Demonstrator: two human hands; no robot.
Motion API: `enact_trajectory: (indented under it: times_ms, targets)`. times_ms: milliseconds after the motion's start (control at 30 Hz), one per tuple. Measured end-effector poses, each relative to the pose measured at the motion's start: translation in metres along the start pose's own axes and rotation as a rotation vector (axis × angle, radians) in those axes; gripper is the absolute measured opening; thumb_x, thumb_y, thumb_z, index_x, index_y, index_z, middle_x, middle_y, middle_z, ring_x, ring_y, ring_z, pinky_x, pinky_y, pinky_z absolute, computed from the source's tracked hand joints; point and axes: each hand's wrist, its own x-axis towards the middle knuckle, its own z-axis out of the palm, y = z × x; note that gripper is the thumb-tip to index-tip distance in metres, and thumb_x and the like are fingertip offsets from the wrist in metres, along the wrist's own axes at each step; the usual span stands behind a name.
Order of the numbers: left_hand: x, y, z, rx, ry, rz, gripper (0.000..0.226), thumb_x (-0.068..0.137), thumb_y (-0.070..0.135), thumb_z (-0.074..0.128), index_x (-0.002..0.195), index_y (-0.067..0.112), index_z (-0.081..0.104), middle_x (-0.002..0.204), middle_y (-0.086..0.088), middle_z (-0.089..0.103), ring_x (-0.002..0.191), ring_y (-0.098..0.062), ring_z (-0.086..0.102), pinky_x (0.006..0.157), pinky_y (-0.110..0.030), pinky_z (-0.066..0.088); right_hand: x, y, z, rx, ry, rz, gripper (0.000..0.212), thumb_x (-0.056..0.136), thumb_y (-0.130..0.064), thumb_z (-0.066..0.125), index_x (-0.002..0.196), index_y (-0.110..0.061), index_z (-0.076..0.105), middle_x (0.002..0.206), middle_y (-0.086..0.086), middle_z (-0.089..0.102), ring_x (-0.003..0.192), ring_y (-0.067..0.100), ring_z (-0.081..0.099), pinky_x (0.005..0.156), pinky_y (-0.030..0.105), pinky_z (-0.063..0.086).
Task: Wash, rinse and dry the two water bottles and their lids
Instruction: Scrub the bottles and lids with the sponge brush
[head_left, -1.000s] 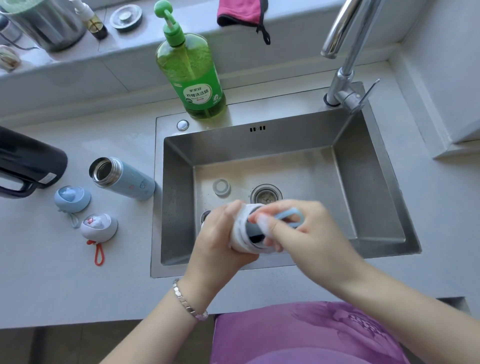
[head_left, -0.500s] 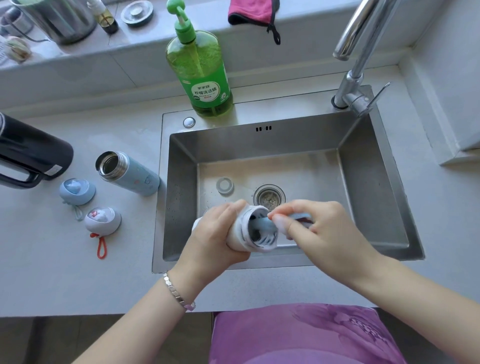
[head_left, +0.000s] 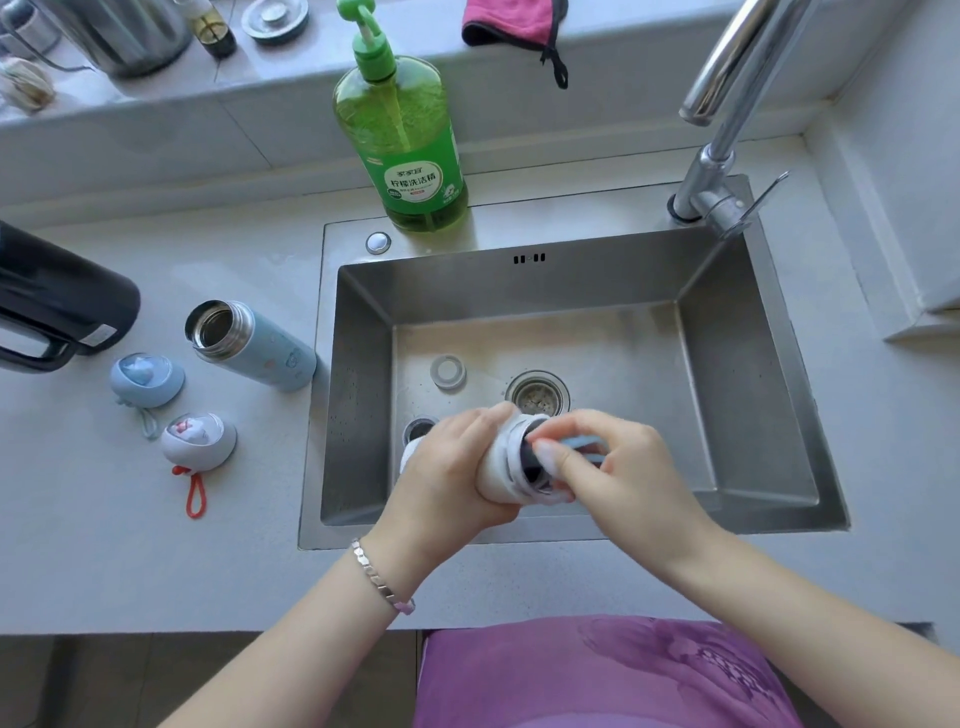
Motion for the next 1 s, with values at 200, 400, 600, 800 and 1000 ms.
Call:
enact_trajectory:
  times_ms: [200,400,600,800,1000]
  targets:
    - [0.002,-0.007,-0.004,-0.108,0.009,-0.129,0.062,0.055,0.023,0.079,0.11,0.028,0.051,0.095,0.01,0.06,0.085,-0.016,0.054,0.075,-0.031,0.046,0.013,-0.002,-0.014,0.035,-0.028,0.084,0.015,0.084,-0.008,0.063,0.074,-0.02,0.063,0.058,-0.005,0.061,0.045,0.007,0.05,0.05,0.019,0.041]
    - [0.001,-0.014,-0.008,-0.016,-0.064,-0.25,0.064,0.057,0.024,0.081,0.115,0.027,0.054,0.096,0.013,0.058,0.088,-0.014,0.053,0.076,-0.037,0.049,0.017,-0.005,-0.032,0.086,0.102,0.104,0.009,0.082,-0.011,0.067,0.076,-0.014,0.061,0.046,-0.009,0.056,0.04,0.002,0.049,0.044,0.012,0.04]
    - [-0.002,-0.002,-0.005,-0.046,-0.036,-0.203,0.07,0.057,0.021,0.082,0.115,0.035,0.047,0.102,0.01,0.058,0.092,-0.008,0.047,0.078,-0.03,0.045,0.016,0.001,-0.028,-0.281,0.079,0.051,0.023,0.084,-0.035,0.062,0.068,-0.019,0.058,0.046,-0.005,0.054,0.04,0.003,0.049,0.048,0.02,0.037]
    - [0.003,-0.007,0.003,0.01,0.001,-0.095,0.065,0.054,0.025,0.074,0.115,0.016,0.054,0.097,0.003,0.061,0.085,-0.014,0.051,0.073,-0.028,0.043,0.013,-0.004,-0.006,-0.057,-0.091,0.094,0.036,0.091,-0.023,0.054,0.057,-0.012,0.055,0.04,-0.002,0.052,0.033,0.005,0.04,0.042,0.014,0.033]
    - [0.006,-0.017,0.004,-0.087,0.02,-0.085,0.064,0.057,0.016,0.075,0.116,0.02,0.049,0.104,0.004,0.055,0.093,-0.014,0.051,0.082,-0.025,0.042,0.02,0.006,-0.016,-0.008,0.042,0.099,0.024,0.089,-0.023,0.059,0.066,-0.022,0.061,0.042,-0.003,0.053,0.033,0.004,0.042,0.041,0.014,0.035]
